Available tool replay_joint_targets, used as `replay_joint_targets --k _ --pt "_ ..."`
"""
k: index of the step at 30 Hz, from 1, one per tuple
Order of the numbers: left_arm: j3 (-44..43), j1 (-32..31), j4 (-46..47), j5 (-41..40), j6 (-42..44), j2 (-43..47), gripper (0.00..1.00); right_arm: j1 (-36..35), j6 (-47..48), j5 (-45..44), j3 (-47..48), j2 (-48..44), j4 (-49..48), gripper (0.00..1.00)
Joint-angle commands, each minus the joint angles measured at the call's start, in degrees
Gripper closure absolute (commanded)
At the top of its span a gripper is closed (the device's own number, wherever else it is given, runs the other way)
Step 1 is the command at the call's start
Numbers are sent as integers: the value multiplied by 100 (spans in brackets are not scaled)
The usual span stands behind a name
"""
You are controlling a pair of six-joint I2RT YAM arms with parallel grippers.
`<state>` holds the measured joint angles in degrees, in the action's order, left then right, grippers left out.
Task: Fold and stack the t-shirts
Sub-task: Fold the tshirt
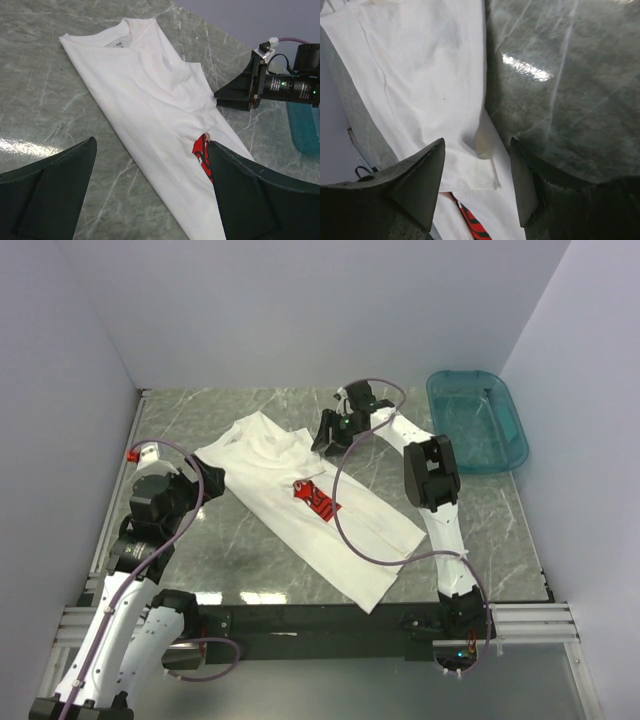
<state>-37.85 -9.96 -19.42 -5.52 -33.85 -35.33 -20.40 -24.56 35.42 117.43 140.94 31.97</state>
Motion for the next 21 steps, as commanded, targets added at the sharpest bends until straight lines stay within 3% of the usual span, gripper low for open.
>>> replay_joint_targets --k 1,8,12,18,21 --pt "-21 2 -71 16 -25 97 1 -165 65 211 175 135 222 39" --pt "-39 2 -53 59 -43 114 1 -210 188 202 298 196 363 50" --pt "-12 2 0 121 -96 88 0 -175 162 88 360 196 328 63" --pt "-21 11 44 218 -140 27 1 53 56 -88 492 197 170 92" --pt "14 2 105 262 -166 -26 1 255 21 -88 457 170 126 96"
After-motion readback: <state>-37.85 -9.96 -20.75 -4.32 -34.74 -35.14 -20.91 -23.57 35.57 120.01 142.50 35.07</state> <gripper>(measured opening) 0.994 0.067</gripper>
